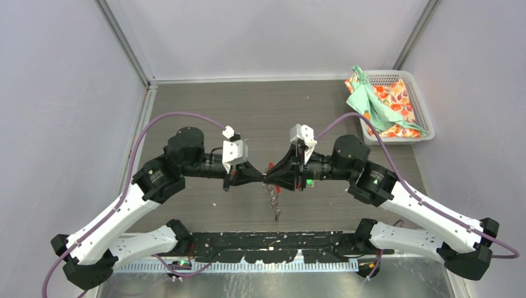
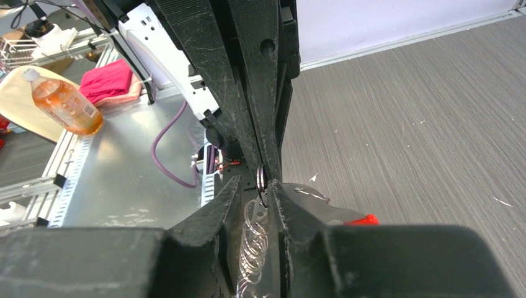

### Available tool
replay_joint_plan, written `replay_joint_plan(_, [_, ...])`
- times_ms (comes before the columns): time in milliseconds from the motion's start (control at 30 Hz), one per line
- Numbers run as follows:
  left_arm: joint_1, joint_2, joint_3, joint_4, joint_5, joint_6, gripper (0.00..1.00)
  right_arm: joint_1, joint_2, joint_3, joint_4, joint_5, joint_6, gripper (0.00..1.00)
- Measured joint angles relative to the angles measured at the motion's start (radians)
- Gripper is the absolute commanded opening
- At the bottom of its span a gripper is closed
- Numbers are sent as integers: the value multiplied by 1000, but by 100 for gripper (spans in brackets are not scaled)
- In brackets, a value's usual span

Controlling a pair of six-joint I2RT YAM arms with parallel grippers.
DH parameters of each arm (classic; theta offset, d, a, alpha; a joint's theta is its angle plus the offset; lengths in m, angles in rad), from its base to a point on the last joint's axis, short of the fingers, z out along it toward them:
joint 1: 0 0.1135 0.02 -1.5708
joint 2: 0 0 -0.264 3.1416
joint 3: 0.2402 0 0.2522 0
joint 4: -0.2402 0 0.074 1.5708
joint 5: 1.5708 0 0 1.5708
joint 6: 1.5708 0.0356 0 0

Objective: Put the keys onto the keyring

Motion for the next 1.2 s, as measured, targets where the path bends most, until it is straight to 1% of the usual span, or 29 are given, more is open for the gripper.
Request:
replay_joint_plan(33, [0, 0, 0, 0, 0, 9, 0, 2, -1, 2, -4, 3, 5, 35])
replay_joint_plan(133, [0, -2, -3, 0, -1, 43, 0, 8, -1, 18, -34, 20, 22, 56])
replay_joint_plan(167, [0, -3, -4, -1, -1, 54, 0, 9, -2, 25, -50, 32, 28, 59])
replay_joint_plan(300, [0, -17, -18, -11, -8, 110, 0, 6, -20, 63, -143, 98, 44, 63])
replay_joint_plan(433, [0, -39, -44, -29, -13, 151, 0, -31, -73, 99, -252, 224, 70, 66])
replay_joint_plan(533, [9, -44, -76, -31, -13, 164, 0, -84, -130, 96, -332, 360, 115, 66])
replay_joint_plan(667, [35, -46, -129, -41, -11, 163, 0, -135, -182, 30, -420, 553, 213, 63])
replay_joint_plan(767, [44, -46, -143, -47, -9, 163, 0, -171, -195, -78, -475, 676, 303, 62])
replay_joint_plan(833, [45, -47, -143, -43, 1, 163, 0, -203, -193, -181, -500, 726, 361, 60])
replay_joint_plan(933, [45, -51, -143, -41, 13, 158, 0, -247, -177, -338, -499, 760, 421, 57])
replay_joint_plan(1033, [45, -61, -151, -30, 24, 151, 0, -291, -176, -478, -460, 763, 455, 54])
replay_joint_plan(1100, [45, -68, -156, -24, 31, 146, 0, -323, -158, -532, -415, 757, 472, 52])
replay_joint_plan(1200, [45, -75, -162, -15, 43, 132, 0, -381, -100, -552, -332, 734, 493, 51])
